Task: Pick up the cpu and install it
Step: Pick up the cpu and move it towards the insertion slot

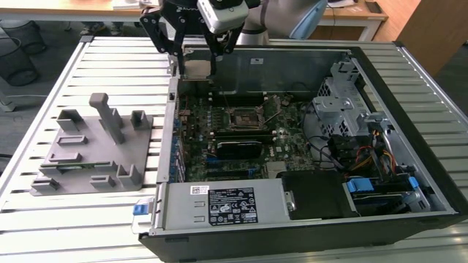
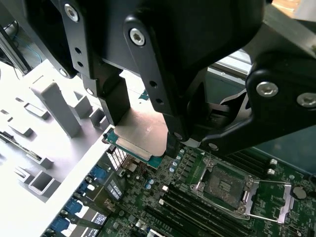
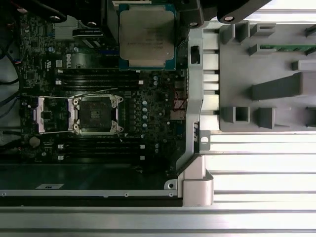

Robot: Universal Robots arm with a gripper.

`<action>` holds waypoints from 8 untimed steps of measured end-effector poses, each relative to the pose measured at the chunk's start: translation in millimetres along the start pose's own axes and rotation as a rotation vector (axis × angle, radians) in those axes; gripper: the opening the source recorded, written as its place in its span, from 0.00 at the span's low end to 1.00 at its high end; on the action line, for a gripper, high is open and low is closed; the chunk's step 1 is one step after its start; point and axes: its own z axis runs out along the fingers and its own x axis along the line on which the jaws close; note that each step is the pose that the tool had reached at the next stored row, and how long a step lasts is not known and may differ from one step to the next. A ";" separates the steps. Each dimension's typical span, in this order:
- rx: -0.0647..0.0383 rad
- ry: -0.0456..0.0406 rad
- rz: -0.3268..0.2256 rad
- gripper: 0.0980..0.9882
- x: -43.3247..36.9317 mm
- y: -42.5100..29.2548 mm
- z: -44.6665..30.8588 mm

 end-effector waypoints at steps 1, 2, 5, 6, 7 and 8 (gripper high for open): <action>0.000 0.0000 0.000 0.50 -0.9 0.0 0.0; 0.000 0.0000 0.000 0.50 -1.7 0.0 0.0; 0.000 0.0000 0.000 0.50 -6.9 0.1 0.0; 0.000 0.0000 0.000 0.50 -8.0 0.1 0.0; 0.000 0.0000 0.000 0.50 -9.1 0.1 0.0; 0.000 -0.0001 0.000 0.50 -11.8 0.2 0.0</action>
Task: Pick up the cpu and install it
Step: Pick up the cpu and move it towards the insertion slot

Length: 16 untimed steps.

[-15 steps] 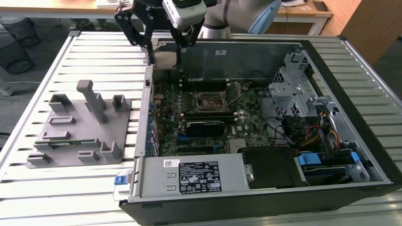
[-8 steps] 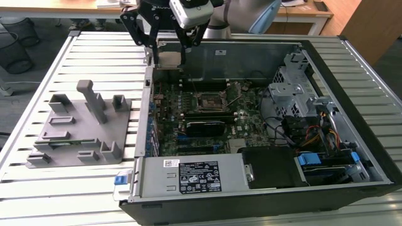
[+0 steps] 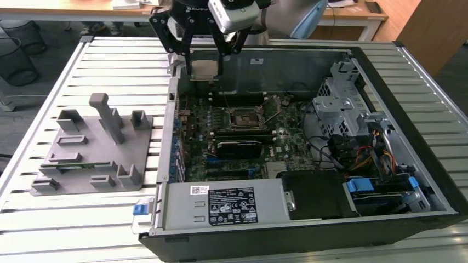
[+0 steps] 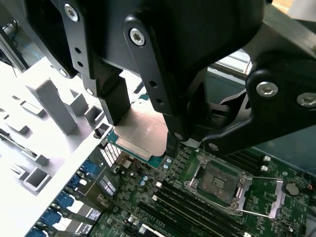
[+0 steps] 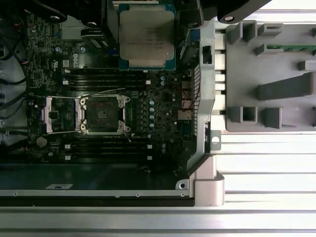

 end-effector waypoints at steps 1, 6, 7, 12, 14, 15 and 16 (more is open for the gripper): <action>0.000 0.0001 0.000 0.50 -1.4 0.0 0.0; 0.000 0.0001 0.000 0.50 -7.7 0.1 -0.1; 0.000 0.0000 0.000 0.50 -9.0 0.2 0.0; 0.000 0.0001 0.000 0.50 -14.5 0.2 0.0; 0.000 0.0000 0.000 0.50 -16.7 0.3 0.0; 0.000 0.0001 0.000 0.50 -17.8 0.3 0.0; 0.000 0.0000 0.000 0.50 -19.0 0.3 0.1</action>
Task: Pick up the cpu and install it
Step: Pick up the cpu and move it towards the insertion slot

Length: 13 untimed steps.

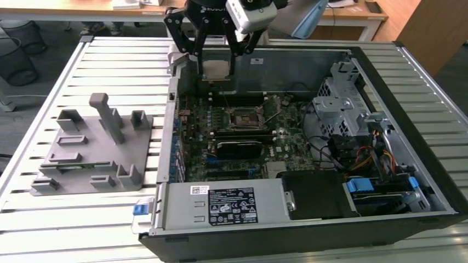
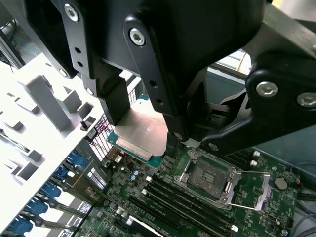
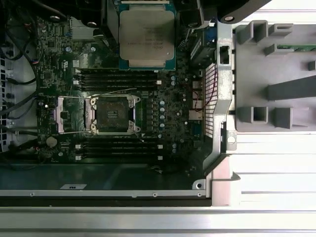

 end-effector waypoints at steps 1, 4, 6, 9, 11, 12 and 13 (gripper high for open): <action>0.000 0.0000 0.000 0.50 -1.1 0.0 0.0; 0.000 0.0001 0.000 0.50 -4.1 0.1 0.0; 0.000 0.0001 0.000 0.50 -6.0 0.1 0.0; 0.000 0.0000 0.000 0.50 -9.2 0.2 0.1; 0.000 0.0000 0.000 0.50 -11.5 0.2 0.1; 0.000 0.0000 0.000 0.50 -12.4 0.2 0.1; 0.000 0.0000 0.000 0.50 -13.3 0.2 0.1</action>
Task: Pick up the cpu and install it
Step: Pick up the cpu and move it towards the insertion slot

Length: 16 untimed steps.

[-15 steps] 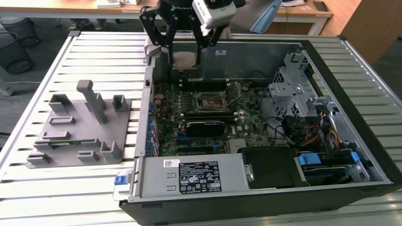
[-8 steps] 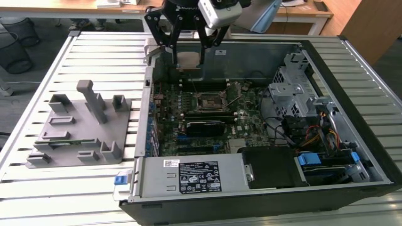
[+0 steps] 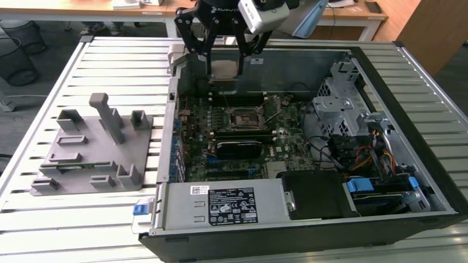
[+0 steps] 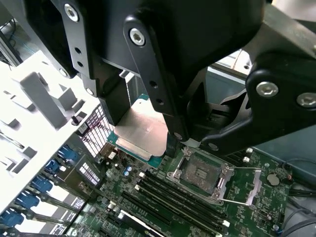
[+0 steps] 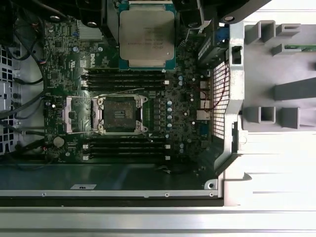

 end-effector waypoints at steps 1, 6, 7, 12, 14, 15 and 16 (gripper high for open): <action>0.000 0.0000 0.000 0.50 -1.0 0.0 0.0; 0.000 0.0000 0.000 0.50 -7.2 0.1 0.0; 0.000 0.0000 0.000 0.50 -8.6 0.2 0.0; 0.000 0.0000 0.000 0.50 -18.3 0.3 0.1; 0.000 0.0000 0.000 0.50 -21.6 0.3 0.1; 0.000 0.0000 0.000 0.50 -23.1 0.4 0.1; 0.000 0.0000 0.000 0.50 -24.3 0.6 0.2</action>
